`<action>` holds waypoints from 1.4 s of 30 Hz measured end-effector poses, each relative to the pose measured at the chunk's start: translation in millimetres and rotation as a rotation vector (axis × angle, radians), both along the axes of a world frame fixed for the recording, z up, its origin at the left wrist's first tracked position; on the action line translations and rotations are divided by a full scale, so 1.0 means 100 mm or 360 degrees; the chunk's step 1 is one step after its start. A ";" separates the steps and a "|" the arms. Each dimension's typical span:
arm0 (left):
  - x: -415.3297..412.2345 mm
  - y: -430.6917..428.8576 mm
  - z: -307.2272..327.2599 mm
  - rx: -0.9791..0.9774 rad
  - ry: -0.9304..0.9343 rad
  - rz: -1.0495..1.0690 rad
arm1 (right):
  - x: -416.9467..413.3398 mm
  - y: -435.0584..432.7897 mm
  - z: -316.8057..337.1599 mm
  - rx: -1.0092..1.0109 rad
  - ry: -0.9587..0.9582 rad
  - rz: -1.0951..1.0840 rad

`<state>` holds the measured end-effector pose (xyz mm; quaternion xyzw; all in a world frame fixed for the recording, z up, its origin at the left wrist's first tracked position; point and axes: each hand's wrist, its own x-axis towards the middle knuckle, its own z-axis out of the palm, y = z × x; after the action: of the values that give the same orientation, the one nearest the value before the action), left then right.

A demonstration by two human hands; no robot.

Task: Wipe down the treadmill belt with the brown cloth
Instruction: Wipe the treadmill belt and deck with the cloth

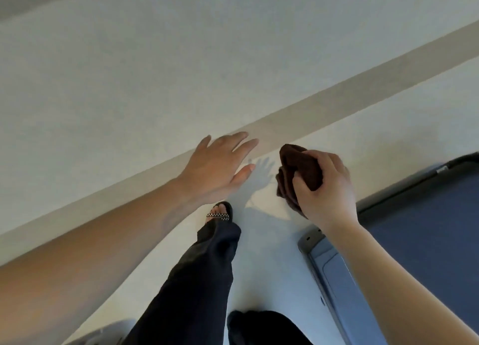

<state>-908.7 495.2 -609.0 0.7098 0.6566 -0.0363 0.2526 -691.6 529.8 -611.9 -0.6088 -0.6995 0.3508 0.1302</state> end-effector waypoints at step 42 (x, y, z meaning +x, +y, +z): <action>0.17 -3.76 3.64 0.0003 -0.0040 0.2697 | -2.28 -2.17 3.42 0.0079 0.0253 0.2356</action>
<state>-892.0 118.7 -245.4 -0.0216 0.9638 0.1736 0.2011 -919.8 312.8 -270.2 0.0518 -0.9229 0.3738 -0.0763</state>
